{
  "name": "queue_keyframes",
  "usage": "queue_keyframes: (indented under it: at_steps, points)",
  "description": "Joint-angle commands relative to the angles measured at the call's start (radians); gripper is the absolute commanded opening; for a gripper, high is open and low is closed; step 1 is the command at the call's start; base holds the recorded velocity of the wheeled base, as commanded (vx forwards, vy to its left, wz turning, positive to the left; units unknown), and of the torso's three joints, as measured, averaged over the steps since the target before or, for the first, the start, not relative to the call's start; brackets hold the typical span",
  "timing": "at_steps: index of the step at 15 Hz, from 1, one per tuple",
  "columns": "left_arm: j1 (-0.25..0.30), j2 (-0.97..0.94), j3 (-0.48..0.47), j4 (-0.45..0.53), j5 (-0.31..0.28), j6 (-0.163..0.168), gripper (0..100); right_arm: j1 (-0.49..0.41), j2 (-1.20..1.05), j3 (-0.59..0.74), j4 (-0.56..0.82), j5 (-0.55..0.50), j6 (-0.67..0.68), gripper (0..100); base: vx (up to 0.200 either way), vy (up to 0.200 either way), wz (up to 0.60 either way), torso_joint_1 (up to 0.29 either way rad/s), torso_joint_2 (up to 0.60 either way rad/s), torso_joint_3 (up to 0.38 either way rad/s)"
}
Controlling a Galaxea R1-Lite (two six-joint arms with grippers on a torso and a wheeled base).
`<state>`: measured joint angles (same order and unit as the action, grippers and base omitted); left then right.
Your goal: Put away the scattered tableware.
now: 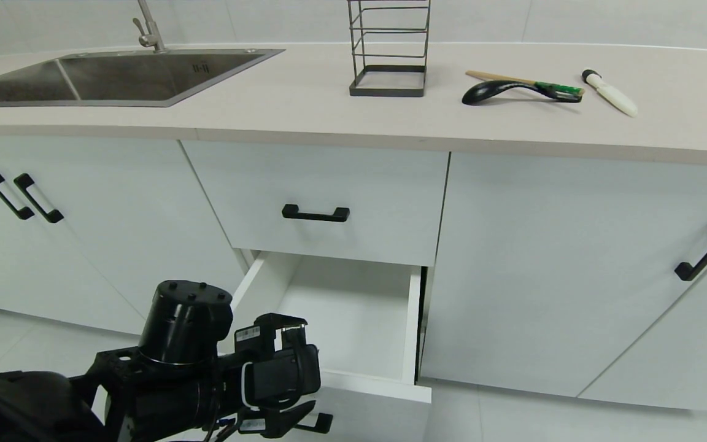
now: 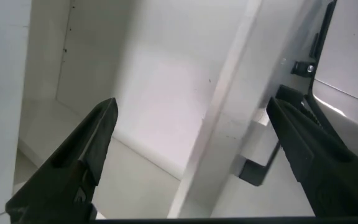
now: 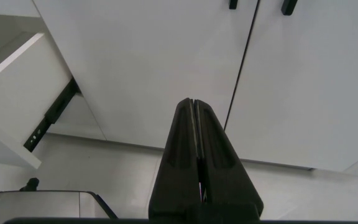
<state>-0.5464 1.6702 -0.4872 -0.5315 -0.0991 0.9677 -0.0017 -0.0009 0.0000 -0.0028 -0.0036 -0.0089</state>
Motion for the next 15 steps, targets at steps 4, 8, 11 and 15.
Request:
queue_keyframes:
  at_steps: [4, 8, 11, 15]
  points:
    - [0.000, -0.024, 0.002, 0.001, -0.005, -0.001, 100, 0.000, 0.001, 0.000, 0.000, 0.001, 0.000, 0, 0.000, 0.000, 0.00, 0.000, 0.00, 0.000]
    - [-0.024, -0.113, -0.088, 0.030, -0.008, -0.078, 100, 0.000, 0.001, 0.000, 0.000, -0.001, 0.000, 0, 0.000, 0.000, 0.00, 0.000, 0.00, 0.000]
    - [-0.024, -0.188, -0.146, 0.153, -0.008, -0.236, 100, 0.000, 0.001, 0.000, 0.000, 0.001, 0.000, 0, 0.000, 0.000, 0.00, 0.000, 0.00, 0.000]
    - [0.002, -0.221, -0.179, 0.189, -0.212, -0.796, 100, 0.000, 0.001, 0.000, 0.000, 0.001, 0.000, 0, 0.000, 0.000, 0.00, 0.000, 0.00, 0.000]
